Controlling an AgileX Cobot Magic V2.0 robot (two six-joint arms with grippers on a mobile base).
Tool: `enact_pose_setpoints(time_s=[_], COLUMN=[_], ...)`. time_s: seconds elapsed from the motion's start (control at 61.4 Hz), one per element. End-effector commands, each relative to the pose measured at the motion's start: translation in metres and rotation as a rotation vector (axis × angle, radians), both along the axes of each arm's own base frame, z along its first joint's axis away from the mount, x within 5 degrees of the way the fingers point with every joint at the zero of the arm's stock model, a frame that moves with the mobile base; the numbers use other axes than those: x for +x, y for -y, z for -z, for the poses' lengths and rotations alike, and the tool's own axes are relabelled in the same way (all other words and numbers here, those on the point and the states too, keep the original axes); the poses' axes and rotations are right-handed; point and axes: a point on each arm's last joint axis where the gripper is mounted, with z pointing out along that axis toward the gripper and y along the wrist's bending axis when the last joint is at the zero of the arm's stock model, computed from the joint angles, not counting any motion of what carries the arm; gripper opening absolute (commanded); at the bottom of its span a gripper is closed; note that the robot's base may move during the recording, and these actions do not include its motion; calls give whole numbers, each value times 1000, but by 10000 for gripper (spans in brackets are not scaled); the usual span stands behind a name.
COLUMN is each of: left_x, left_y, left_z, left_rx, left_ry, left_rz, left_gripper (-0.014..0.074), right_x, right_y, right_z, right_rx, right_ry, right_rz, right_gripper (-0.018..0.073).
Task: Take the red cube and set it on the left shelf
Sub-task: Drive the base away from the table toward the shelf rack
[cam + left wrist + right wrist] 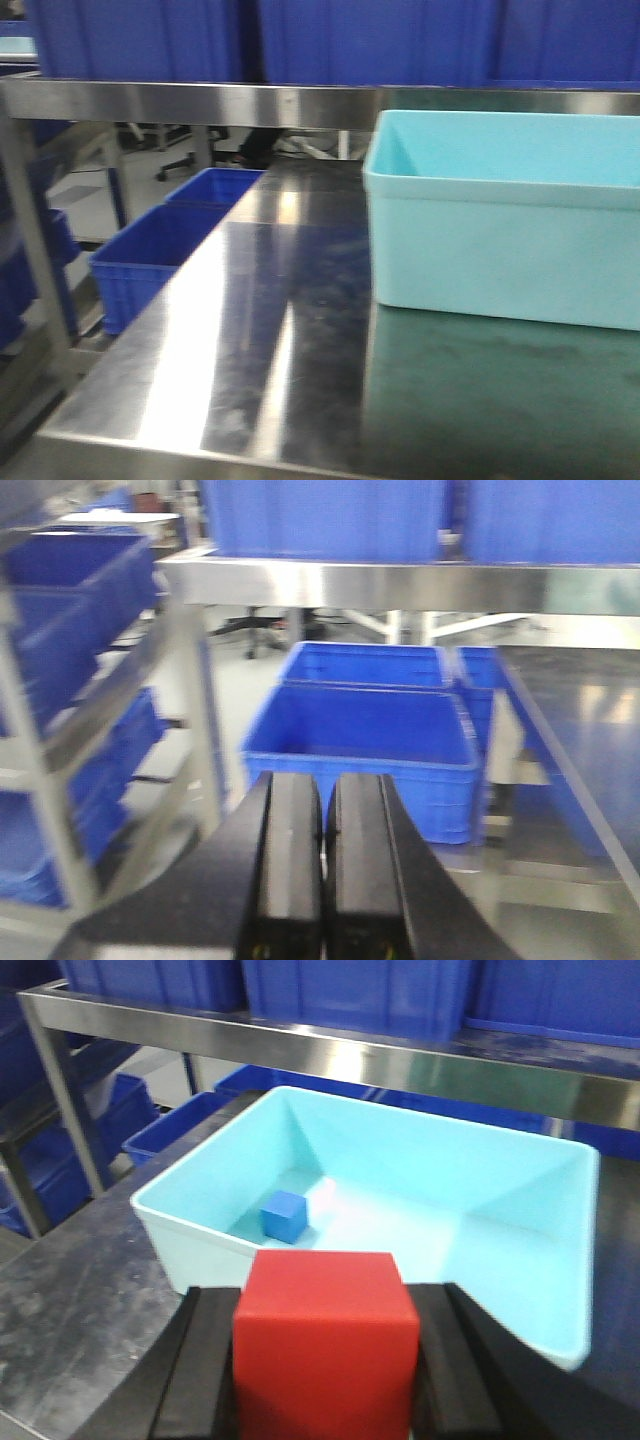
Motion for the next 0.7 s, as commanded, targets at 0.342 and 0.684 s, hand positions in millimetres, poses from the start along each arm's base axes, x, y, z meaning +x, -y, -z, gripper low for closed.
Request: enact_pose_setpoints(time_s=[0.342,0.684], left_x=[0,0], left_y=[0,0], left_z=[-1,-1], left_rx=[-12,-12], left_ry=[79,79], left_rz=[5,5], left_gripper=[102,102], right_x=[1,1], right_y=[1,1], right_z=[-14,-14], right_rx=[9,9], right_ry=[89,89], right_rz=[8,8], right_gripper=[185,185])
